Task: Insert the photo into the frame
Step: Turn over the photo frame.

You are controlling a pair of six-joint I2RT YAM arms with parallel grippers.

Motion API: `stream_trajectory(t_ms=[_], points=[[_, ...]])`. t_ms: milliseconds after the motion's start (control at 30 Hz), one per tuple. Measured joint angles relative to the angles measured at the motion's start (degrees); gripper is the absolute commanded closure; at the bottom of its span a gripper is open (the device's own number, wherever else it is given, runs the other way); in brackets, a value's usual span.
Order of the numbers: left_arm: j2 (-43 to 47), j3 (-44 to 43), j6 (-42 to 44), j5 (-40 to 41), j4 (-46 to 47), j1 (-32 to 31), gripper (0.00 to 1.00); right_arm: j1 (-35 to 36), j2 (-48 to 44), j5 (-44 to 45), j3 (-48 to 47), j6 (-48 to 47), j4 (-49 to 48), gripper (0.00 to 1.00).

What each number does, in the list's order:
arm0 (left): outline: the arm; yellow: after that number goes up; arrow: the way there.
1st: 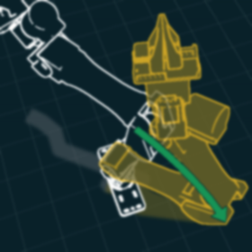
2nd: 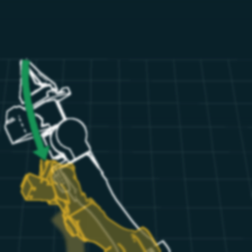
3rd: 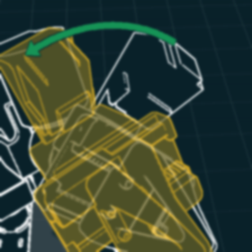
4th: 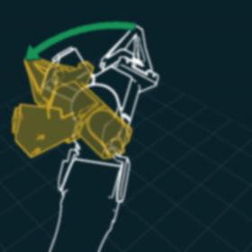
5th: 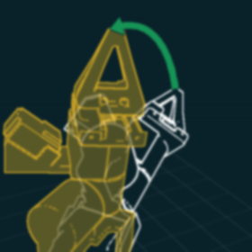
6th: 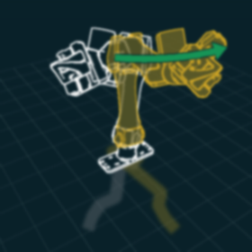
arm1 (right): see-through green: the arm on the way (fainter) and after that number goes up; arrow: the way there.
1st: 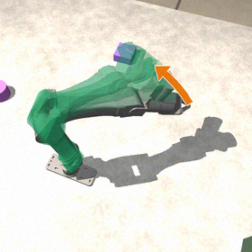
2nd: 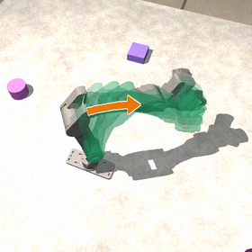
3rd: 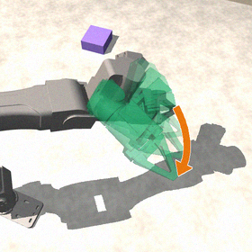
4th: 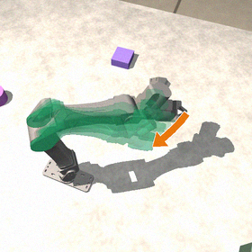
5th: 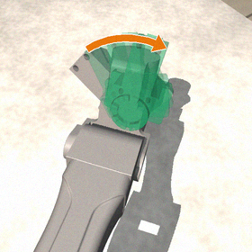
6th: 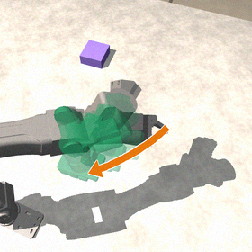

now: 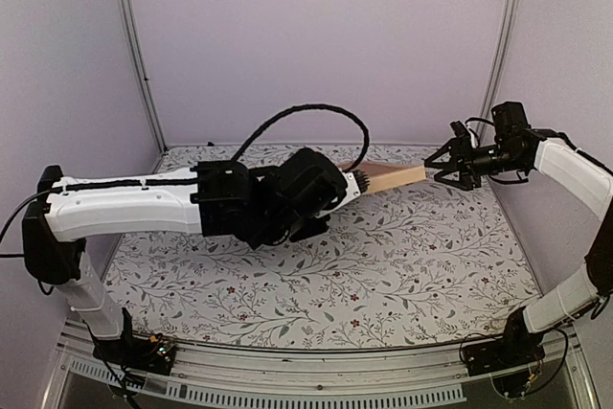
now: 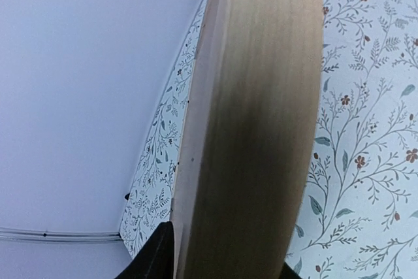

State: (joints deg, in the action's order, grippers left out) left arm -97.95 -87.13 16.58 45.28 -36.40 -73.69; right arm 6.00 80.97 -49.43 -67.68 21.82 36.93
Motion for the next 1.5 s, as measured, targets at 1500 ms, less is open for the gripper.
stream_trajectory(t_ms=[1500], points=[[0.24, -42.32, -18.82, -57.05, -18.91, 33.90, 1.00, 5.35, -2.19, -1.90, -4.13, -12.41, -21.05, 0.08]])
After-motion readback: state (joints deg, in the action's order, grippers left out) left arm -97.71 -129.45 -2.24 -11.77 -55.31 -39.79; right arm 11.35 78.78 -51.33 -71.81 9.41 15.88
